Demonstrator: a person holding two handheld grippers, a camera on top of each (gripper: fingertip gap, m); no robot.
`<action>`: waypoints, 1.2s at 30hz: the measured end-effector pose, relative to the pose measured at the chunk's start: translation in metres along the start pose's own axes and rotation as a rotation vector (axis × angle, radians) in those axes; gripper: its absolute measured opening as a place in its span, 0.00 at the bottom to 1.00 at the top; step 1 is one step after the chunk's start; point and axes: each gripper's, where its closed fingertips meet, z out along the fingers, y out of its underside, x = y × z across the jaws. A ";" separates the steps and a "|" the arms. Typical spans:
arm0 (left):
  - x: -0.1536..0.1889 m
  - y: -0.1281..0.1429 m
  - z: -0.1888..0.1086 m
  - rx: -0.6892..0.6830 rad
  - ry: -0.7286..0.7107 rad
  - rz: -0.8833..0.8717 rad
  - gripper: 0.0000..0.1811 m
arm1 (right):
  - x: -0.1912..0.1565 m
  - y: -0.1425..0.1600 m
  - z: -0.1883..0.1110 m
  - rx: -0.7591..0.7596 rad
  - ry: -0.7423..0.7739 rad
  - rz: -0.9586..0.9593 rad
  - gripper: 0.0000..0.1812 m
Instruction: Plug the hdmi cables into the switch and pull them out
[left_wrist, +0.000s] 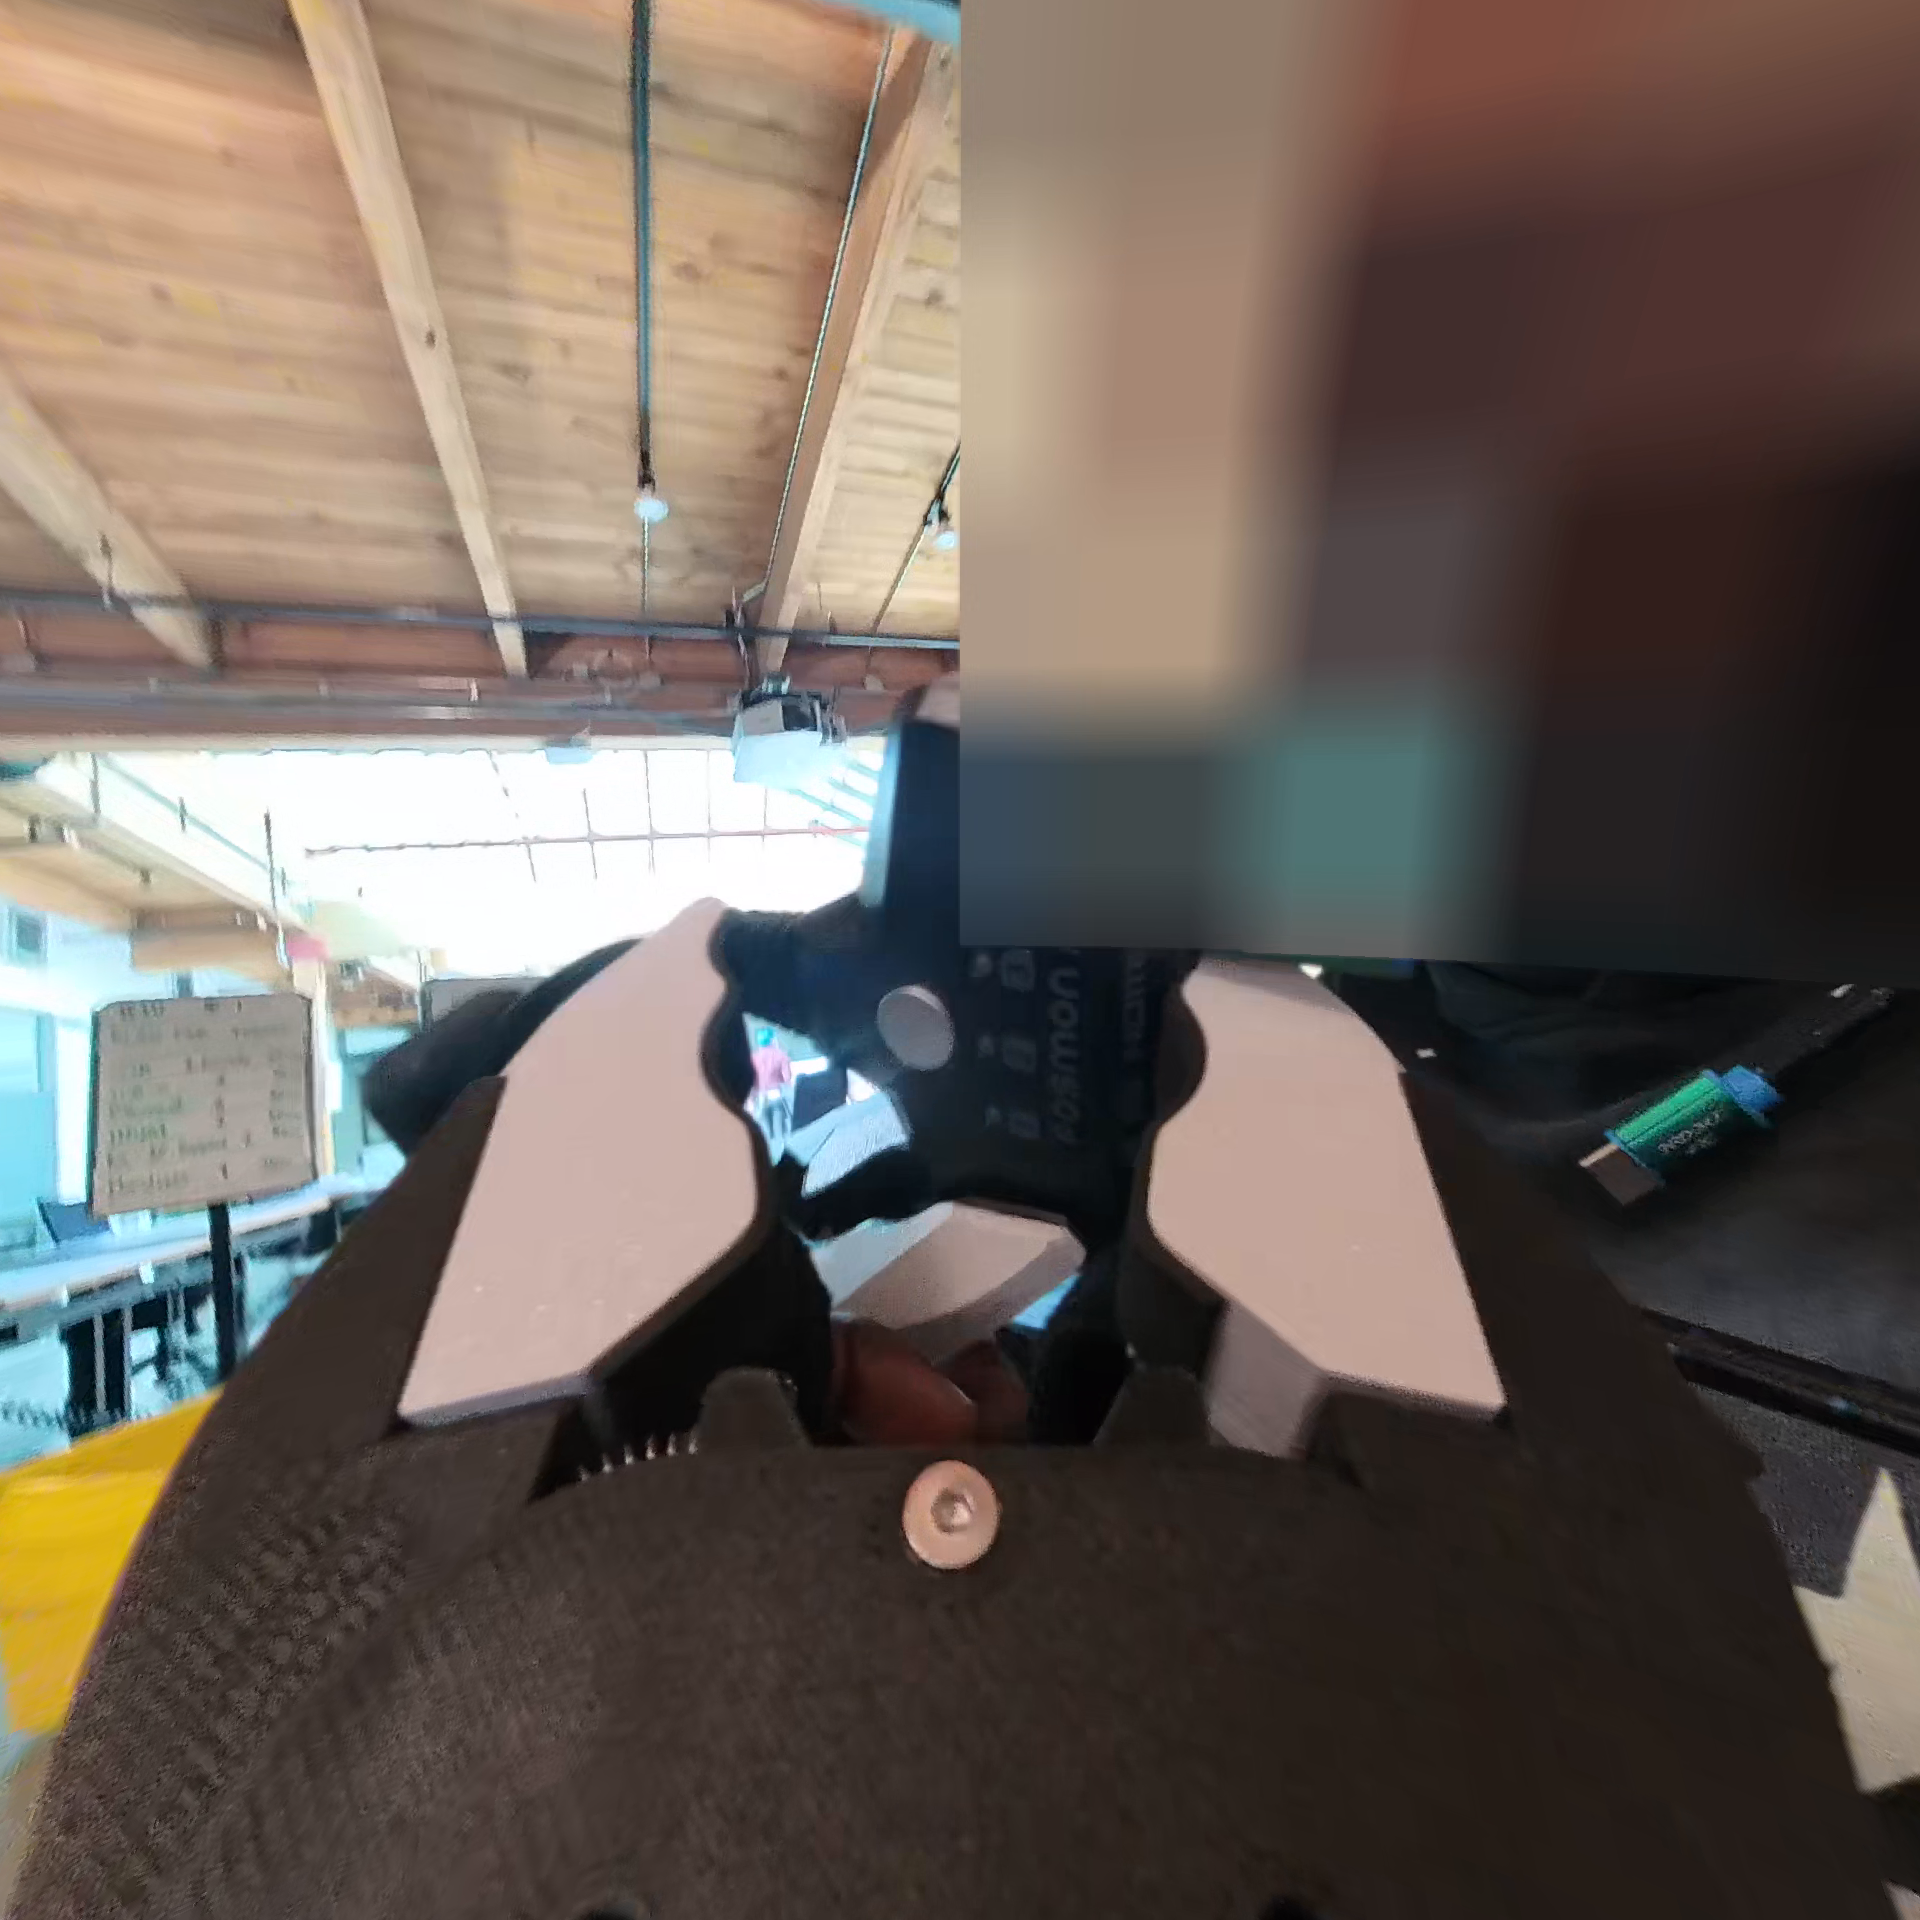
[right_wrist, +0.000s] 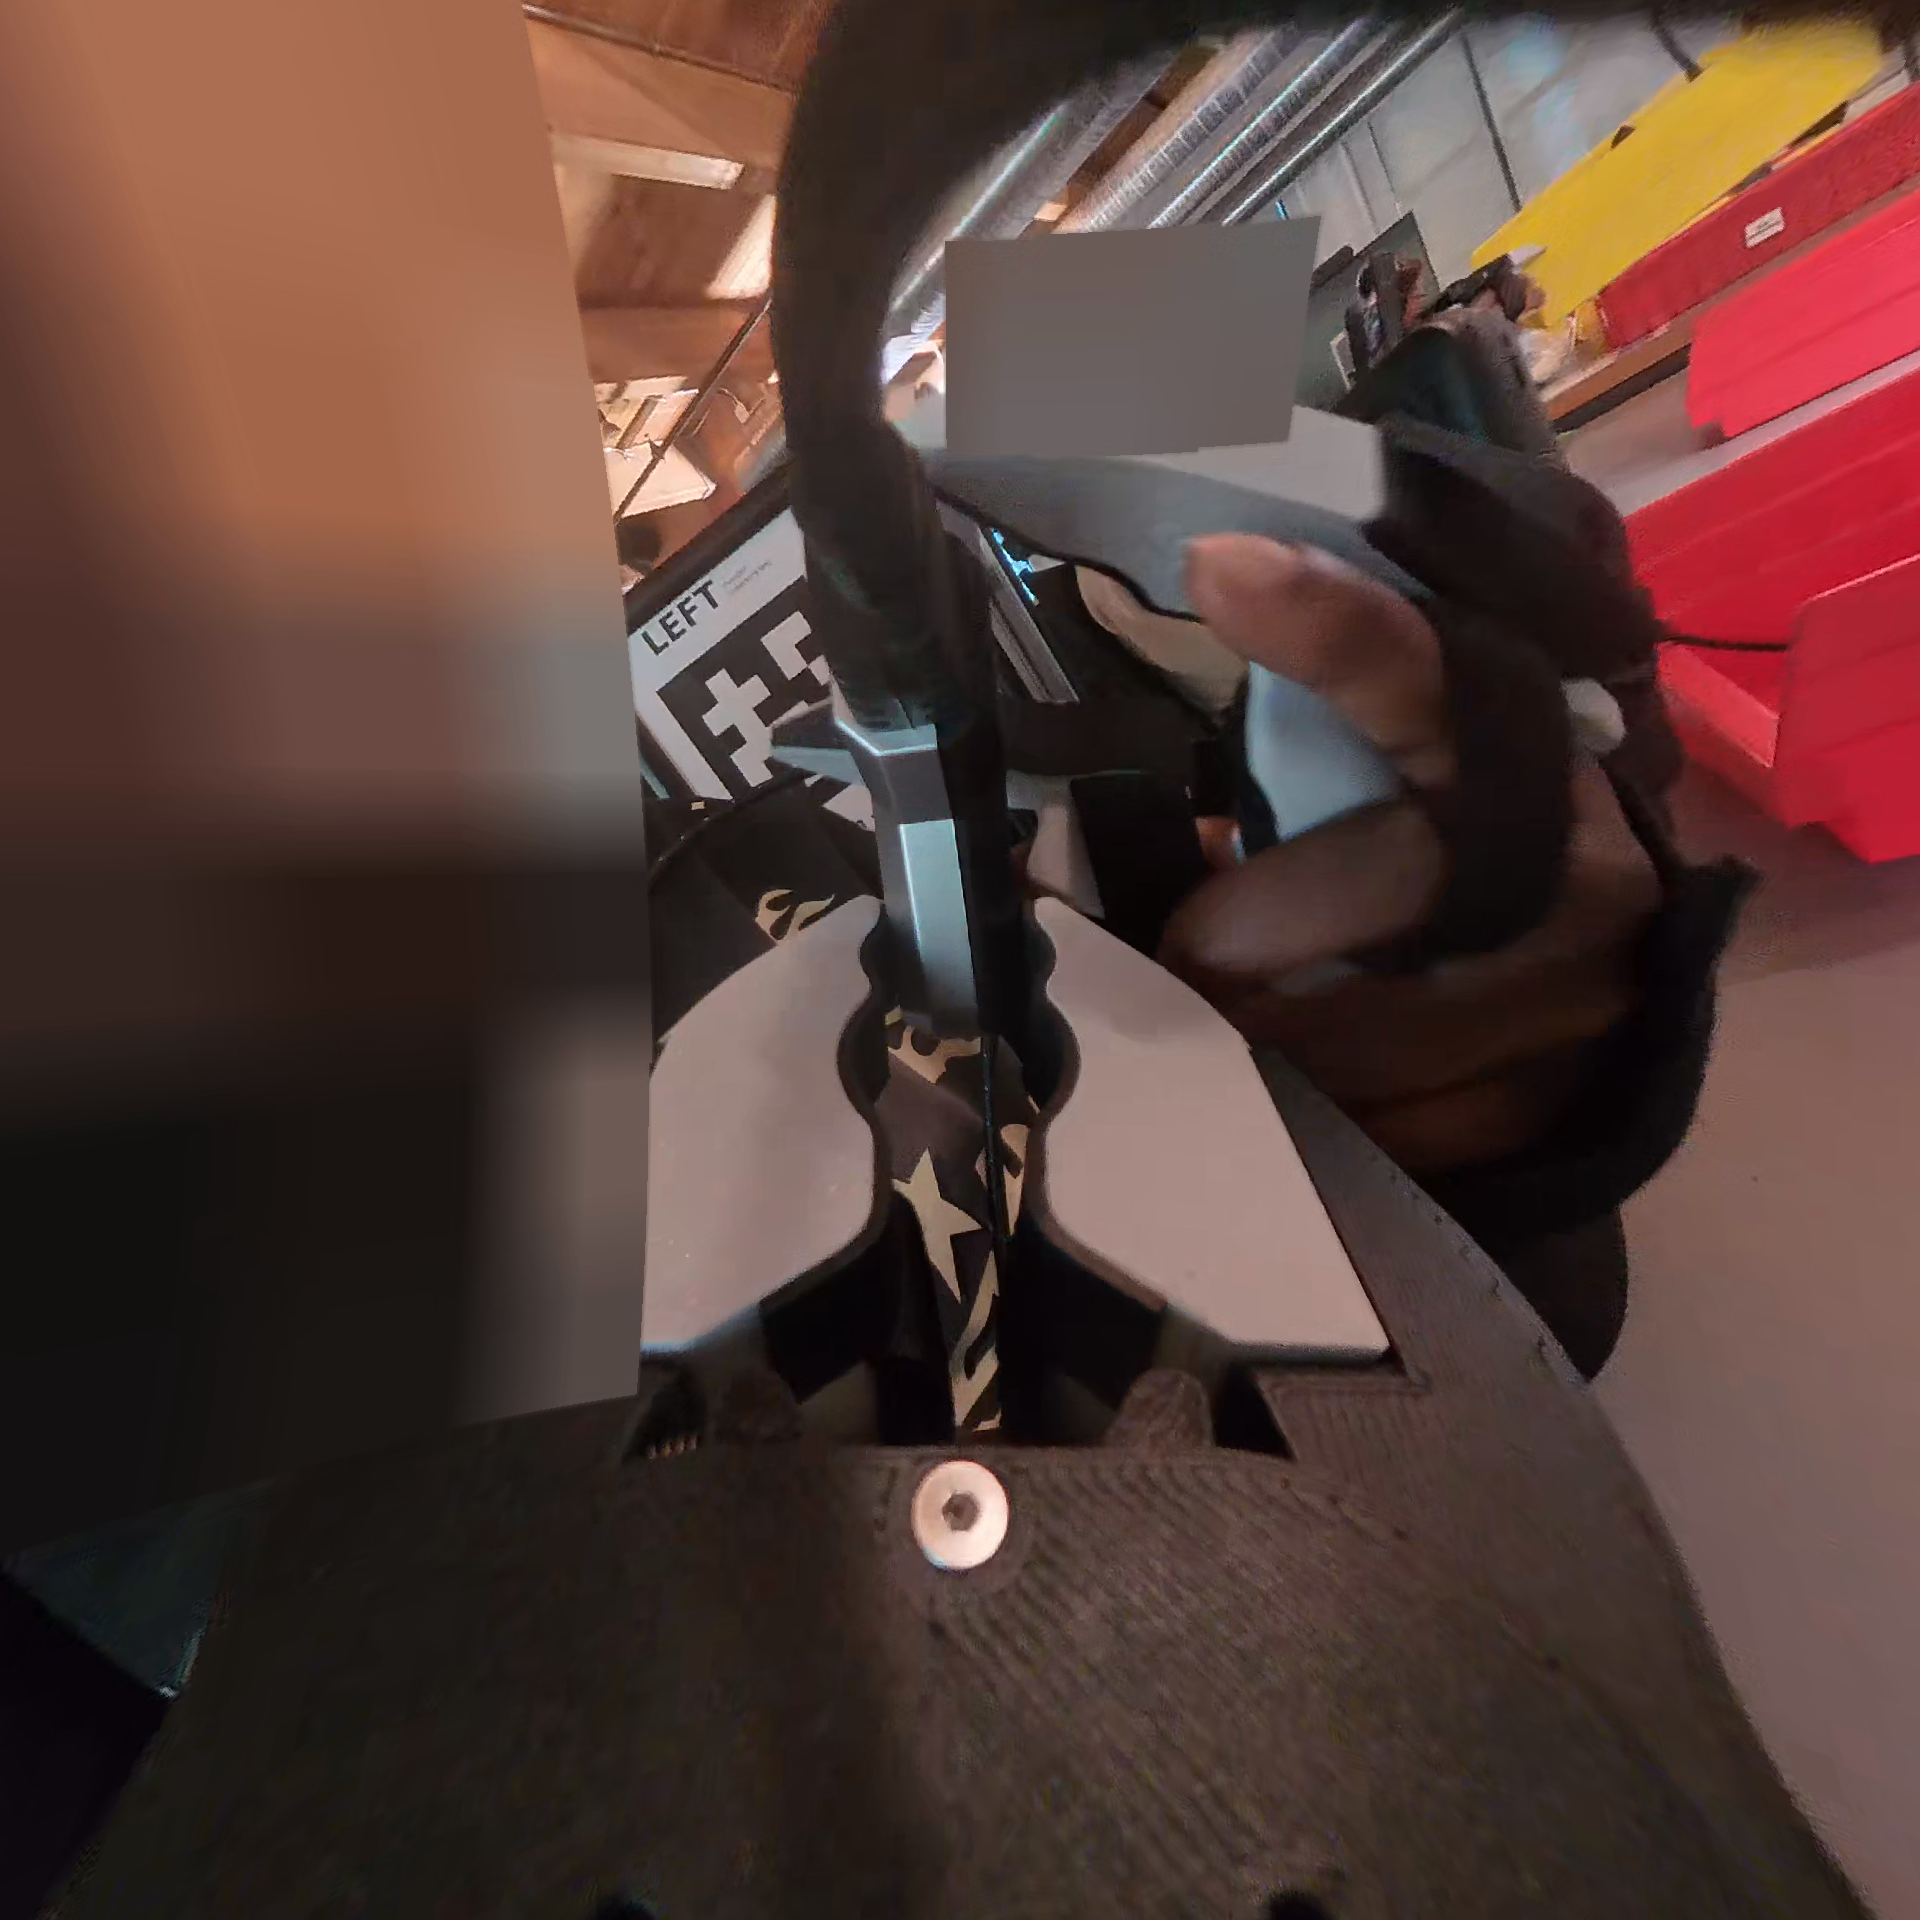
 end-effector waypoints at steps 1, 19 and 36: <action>0.002 -0.002 0.000 0.001 0.008 0.016 0.38 | 0.000 -0.001 0.000 0.005 -0.001 0.006 0.12; -0.053 -0.073 -0.045 -0.135 -0.580 0.689 0.27 | 0.044 -0.046 -0.047 0.119 0.622 -0.373 0.31; -0.092 -0.051 -0.065 -1.003 -1.043 1.738 0.27 | -0.045 -0.090 -0.070 0.203 1.128 -0.902 0.26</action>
